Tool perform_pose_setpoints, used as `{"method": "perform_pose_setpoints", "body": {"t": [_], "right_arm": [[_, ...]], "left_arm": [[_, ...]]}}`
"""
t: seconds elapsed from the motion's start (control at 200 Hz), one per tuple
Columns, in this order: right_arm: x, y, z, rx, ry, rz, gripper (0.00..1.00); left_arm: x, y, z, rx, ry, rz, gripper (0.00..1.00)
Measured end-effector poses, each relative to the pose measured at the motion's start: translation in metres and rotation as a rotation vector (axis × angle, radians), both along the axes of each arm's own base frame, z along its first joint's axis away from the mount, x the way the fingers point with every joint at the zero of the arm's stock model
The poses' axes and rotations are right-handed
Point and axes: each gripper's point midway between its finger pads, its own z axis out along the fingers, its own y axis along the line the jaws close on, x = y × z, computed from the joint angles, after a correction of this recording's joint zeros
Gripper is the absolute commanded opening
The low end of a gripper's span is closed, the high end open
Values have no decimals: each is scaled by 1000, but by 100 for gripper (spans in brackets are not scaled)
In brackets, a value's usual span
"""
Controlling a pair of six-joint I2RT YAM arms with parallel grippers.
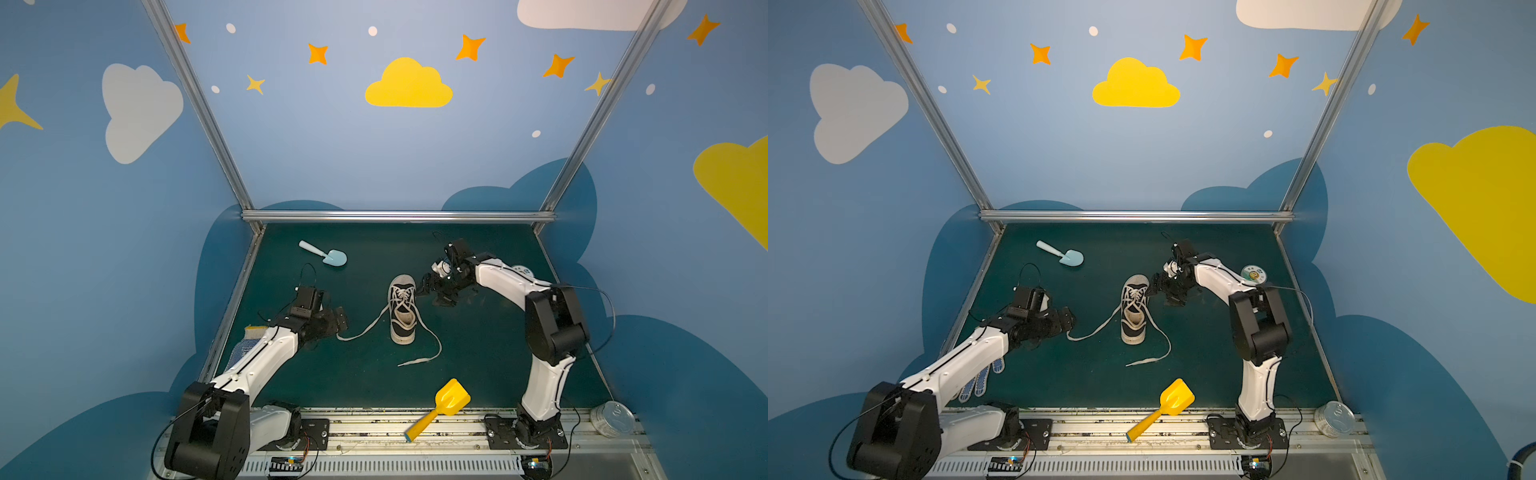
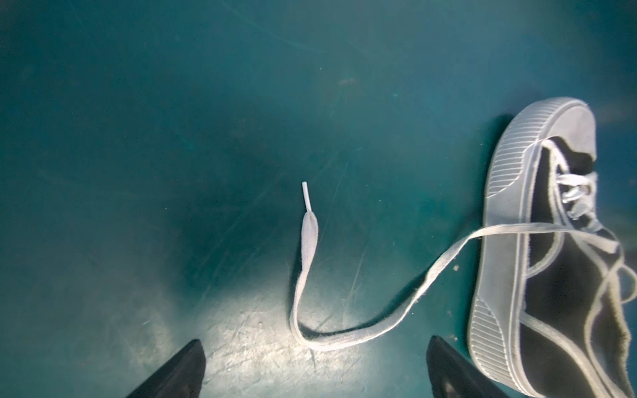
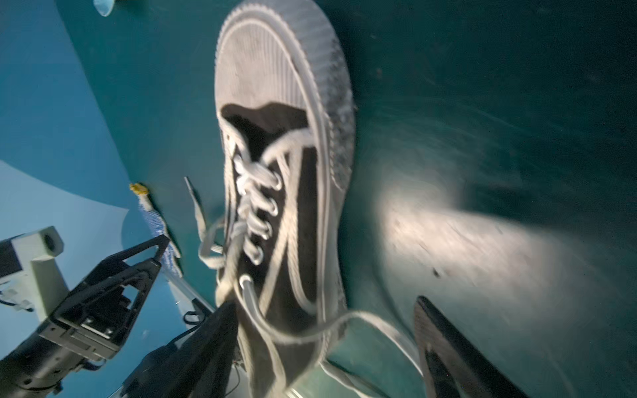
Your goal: Tie the shoes
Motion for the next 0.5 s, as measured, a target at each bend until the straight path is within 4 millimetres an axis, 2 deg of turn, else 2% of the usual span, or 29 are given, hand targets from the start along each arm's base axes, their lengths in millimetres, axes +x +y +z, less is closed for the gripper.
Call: {"method": "perform_pose_setpoints", "body": {"t": [0.13, 0.23, 0.385, 0.501], "right_arm": [[-43, -28, 9, -66, 13, -11, 76], [-72, -41, 1, -142, 63, 4, 74], [-110, -46, -19, -278, 126, 77, 70], [-128, -44, -24, -329, 148, 111, 64]], "left_arm": [[-1, 0, -5, 5, 19, -4, 96], [-3, 0, -11, 12, 41, -9, 95], [-5, -1, -18, 19, 66, -17, 91], [-5, -2, -19, 20, 67, -20, 88]]}}
